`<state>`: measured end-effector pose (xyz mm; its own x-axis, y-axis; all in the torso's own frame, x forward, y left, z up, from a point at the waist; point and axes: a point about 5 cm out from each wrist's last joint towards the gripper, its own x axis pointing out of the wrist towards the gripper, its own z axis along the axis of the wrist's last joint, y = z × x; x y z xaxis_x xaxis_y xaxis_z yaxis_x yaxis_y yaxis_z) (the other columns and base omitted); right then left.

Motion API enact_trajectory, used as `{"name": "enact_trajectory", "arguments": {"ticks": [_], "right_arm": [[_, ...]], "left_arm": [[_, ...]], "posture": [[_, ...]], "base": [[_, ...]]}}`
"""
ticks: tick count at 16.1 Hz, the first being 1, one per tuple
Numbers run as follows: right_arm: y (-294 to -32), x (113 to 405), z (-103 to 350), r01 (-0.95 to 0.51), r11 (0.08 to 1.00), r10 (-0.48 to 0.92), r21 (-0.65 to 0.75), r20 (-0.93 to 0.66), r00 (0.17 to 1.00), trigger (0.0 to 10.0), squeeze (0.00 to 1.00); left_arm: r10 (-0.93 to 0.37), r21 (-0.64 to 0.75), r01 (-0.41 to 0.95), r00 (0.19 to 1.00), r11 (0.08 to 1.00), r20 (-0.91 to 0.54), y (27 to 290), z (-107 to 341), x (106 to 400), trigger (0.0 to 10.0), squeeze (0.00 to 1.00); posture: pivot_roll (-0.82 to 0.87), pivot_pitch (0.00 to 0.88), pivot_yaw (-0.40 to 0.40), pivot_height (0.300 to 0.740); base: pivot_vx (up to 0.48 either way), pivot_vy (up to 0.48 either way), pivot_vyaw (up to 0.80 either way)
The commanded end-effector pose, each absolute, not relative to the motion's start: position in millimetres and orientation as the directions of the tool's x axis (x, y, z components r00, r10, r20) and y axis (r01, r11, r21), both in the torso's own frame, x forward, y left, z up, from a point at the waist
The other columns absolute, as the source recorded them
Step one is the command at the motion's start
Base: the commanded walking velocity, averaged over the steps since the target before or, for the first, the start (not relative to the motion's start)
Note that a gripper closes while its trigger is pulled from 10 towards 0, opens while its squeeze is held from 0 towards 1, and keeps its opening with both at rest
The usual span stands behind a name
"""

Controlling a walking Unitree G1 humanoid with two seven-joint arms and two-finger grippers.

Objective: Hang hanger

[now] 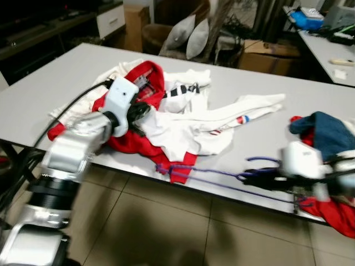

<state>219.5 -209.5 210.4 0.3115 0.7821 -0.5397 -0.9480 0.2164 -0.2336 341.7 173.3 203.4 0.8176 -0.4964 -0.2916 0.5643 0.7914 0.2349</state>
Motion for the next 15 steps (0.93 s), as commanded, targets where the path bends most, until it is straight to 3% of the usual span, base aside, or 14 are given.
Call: {"name": "enact_trajectory", "arguments": {"ticks": [1, 3, 5, 7, 8, 9, 12, 13, 15], "right_arm": [[-212.2, 212.7, 223.6, -0.957, 0.195, 0.801, -0.213, -0.529, 0.281, 10.0, 0.00], [-222.7, 204.5, 239.8, -0.959, 0.203, 0.812, -0.198, -0.514, 0.278, 10.0, 0.00], [-232.3, 213.1, 259.2, -0.906, 0.335, 0.825, -0.258, -0.385, 0.415, 10.0, 0.00], [-236.6, 221.1, 261.5, -0.847, 0.457, 0.803, -0.271, -0.284, 0.524, 10.0, 0.00], [-237.3, 226.8, 254.5, -0.800, 0.541, 0.759, -0.260, -0.259, 0.597, 10.0, 0.00], [-237.1, 234.7, 244.4, -0.730, 0.638, 0.687, -0.245, -0.248, 0.683, 10.0, 0.00], [-234.6, 247.2, 232.9, -0.597, 0.773, 0.564, -0.213, -0.199, 0.801, 10.0, 0.00], [-229.2, 251.7, 228.9, -0.501, 0.842, 0.481, -0.200, -0.142, 0.865, 10.0, 0.00], [-213.5, 251.8, 219.8, -0.344, 0.936, 0.341, -0.076, -0.058, 0.938, 10.0, 0.00]], "left_arm": [[-0.526, 0.247, 0.610, 0.783, 0.753, -0.331, 175.7, 206.9, 338.6, 10.0, 1.00], [-0.528, 0.289, 0.666, 0.732, 0.688, -0.430, 199.2, 208.8, 326.9, 10.0, 1.00], [-0.637, 0.158, 0.719, 0.679, 0.677, -0.365, 216.2, 222.4, 312.0, 10.0, 1.00], [-0.645, 0.107, 0.688, 0.716, 0.718, -0.267, 237.2, 236.8, 305.9, 10.0, 1.00], [-0.611, 0.066, 0.623, 0.779, 0.779, -0.143, 249.8, 249.6, 307.9, 10.0, 0.64], [-0.505, 0.039, 0.506, 0.863, 0.862, -0.019, 259.6, 261.6, 314.5, 10.0, 0.00], [-0.444, 0.015, 0.445, 0.891, 0.896, 0.094, 244.4, 270.2, 318.0, 10.0, 0.00], [-0.490, 0.085, 0.484, 0.868, 0.871, 0.075, 217.0, 262.6, 311.2, 10.0, 0.00], [-0.484, 0.024, 0.484, 0.868, 0.874, 0.113, 171.9, 251.0, 299.4, 10.0, 0.00]], "posture": [[0.01, 0.000, -0.002, 0.740], [0.00, 0.000, 0.007, 0.740], [0.00, 0.000, 0.008, 0.740], [0.01, 0.000, 0.002, 0.740], [0.02, 0.000, -0.003, 0.740], [0.02, 0.000, -0.009, 0.740], [0.02, 0.000, -0.016, 0.740], [0.03, 0.000, -0.020, 0.740], [0.03, 0.000, -0.029, 0.740]], "base": [[0.000, 0.000, 0.00], [0.000, 0.000, 0.00], [0.000, 0.000, 0.00], [0.000, 0.000, 0.00], [0.000, 0.000, 0.00], [0.000, 0.000, 0.00], [0.000, 0.000, 0.00], [0.000, 0.000, 0.00], [0.000, 0.000, 0.00]]}}
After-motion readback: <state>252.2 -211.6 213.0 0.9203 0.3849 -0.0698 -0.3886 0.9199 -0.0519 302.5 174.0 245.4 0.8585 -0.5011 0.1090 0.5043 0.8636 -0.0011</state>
